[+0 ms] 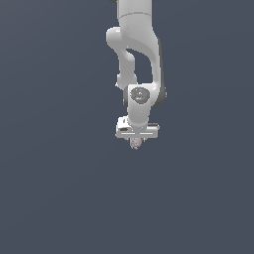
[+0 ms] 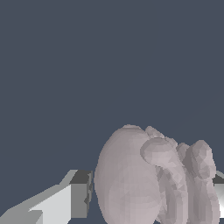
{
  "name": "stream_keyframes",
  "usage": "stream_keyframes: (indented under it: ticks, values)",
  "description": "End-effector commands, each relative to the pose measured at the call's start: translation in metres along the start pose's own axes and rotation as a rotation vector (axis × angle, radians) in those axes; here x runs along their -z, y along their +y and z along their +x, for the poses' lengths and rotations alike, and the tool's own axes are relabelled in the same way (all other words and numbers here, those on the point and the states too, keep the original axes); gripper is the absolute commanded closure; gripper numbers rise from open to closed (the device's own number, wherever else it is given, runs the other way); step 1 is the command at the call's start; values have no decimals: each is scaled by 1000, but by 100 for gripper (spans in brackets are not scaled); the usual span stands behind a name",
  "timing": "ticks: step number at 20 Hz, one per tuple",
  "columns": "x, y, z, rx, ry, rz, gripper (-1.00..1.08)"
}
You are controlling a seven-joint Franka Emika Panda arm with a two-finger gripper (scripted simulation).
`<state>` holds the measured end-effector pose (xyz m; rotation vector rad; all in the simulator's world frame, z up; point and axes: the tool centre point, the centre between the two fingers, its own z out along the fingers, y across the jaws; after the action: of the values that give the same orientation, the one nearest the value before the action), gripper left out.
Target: Pick up the object and move it to a goal position.
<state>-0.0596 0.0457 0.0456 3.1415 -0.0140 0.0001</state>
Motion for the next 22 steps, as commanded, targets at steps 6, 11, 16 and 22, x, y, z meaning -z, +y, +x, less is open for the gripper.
stream_keyframes:
  ticks: [6, 11, 16, 22]
  values:
    - [-1, 0, 0, 0, 0, 0, 108]
    - [2, 0, 2, 0, 1, 0, 108]
    - [13, 2, 11, 0, 1, 0, 108]
    - [41, 6, 33, 0, 1, 0, 108]
